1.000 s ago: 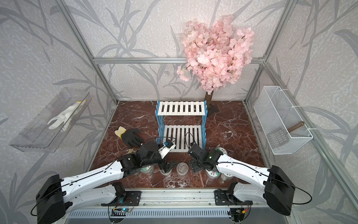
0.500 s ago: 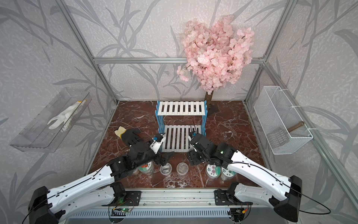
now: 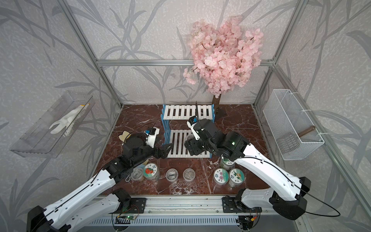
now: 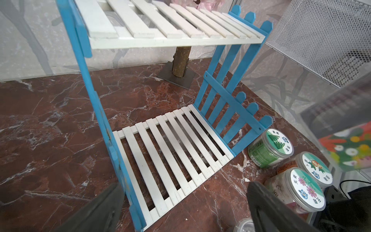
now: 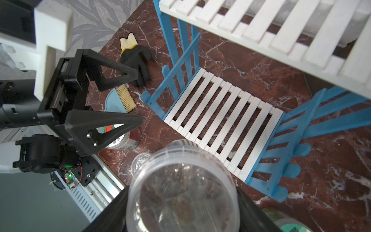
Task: Place the seed container on the shelf
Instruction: Place the seed jar on the shelf.
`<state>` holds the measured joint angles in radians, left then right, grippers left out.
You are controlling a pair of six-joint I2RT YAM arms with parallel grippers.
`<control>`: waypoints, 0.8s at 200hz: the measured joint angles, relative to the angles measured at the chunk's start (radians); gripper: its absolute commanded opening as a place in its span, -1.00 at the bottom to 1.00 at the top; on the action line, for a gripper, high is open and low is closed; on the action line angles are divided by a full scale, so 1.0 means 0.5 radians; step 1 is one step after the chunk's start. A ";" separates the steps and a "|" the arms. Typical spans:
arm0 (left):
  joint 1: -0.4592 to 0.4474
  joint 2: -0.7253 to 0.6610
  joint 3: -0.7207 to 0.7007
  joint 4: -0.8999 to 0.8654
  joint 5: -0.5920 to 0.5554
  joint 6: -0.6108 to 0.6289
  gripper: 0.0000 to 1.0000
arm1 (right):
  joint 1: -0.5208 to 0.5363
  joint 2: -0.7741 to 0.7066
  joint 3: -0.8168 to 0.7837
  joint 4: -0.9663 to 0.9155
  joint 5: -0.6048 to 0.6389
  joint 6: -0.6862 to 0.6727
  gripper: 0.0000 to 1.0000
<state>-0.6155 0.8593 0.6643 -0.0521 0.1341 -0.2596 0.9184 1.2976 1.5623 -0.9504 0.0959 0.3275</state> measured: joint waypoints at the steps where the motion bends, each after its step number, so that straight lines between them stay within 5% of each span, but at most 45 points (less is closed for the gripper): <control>1: 0.004 -0.001 0.002 0.000 0.001 -0.001 1.00 | -0.003 0.005 0.006 -0.001 -0.001 -0.003 0.48; 160: 0.468 -0.021 0.298 -0.088 0.074 -0.100 1.00 | -0.169 1.244 1.749 -0.343 -0.035 -0.368 0.48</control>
<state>-0.3813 0.8486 0.8135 -0.0959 0.1711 -0.3096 0.8341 1.9194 2.4367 -1.1221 0.0784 0.1436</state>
